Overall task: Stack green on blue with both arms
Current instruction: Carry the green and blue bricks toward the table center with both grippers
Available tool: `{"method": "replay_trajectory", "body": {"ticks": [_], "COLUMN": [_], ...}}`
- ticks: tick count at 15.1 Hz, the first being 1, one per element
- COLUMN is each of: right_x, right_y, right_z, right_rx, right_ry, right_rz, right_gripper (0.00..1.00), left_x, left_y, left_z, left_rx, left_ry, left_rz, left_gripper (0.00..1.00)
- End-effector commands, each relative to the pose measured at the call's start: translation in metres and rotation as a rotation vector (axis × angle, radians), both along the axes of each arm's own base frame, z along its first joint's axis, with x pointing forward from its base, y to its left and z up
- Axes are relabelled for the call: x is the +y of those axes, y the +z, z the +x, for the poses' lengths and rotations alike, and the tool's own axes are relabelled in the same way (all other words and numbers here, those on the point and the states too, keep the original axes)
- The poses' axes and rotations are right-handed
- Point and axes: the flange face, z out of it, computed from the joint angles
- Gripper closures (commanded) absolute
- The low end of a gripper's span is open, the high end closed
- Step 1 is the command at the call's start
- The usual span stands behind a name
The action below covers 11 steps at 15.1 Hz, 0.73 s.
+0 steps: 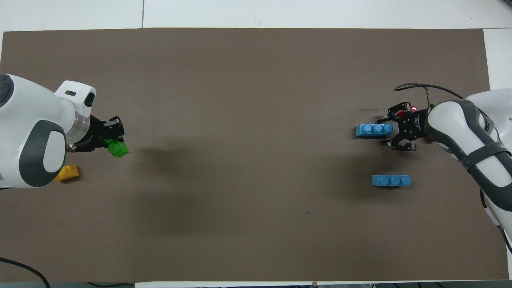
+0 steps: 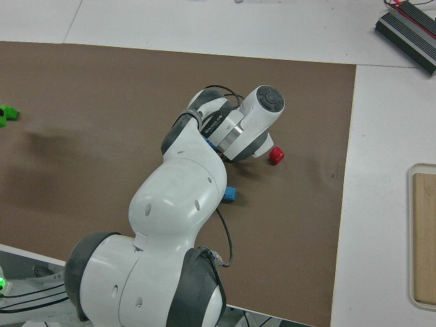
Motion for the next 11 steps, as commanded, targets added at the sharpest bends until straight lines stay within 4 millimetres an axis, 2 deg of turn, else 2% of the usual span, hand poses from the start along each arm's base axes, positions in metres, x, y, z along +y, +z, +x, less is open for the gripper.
{"method": "replay_trajectory", "body": {"ticks": [1, 3, 6, 7, 11], "right_x": [-0.001, 0.001, 0.004, 0.011, 0.088], "right_y": [0.003, 0.004, 0.023, 0.033, 0.077], "right_z": [-0.001, 0.001, 0.014, 0.02, 0.044], "right_rx": [-0.035, -0.039, -0.059, -0.057, -0.049], "right_ry": [0.006, 0.009, 0.009, 0.007, 0.001], "right_rz": [0.027, 0.026, 0.036, 0.043, 0.063], "right_gripper": [1.0, 1.0, 1.0, 1.0, 1.0], "left_x": [-0.002, -0.004, -0.02, -0.02, -0.026], "left_y": [0.0, 0.0, 0.005, 0.006, 0.003], "left_z": [0.008, 0.009, 0.01, 0.011, 0.01], "left_rx": [0.012, 0.008, -0.002, -0.001, -0.002], "left_ry": [0.047, 0.066, 0.19, 0.23, 0.268], "left_rz": [0.003, 0.004, 0.01, 0.013, 0.013], "left_gripper": [1.0, 1.0, 1.0, 1.0, 1.0]}}
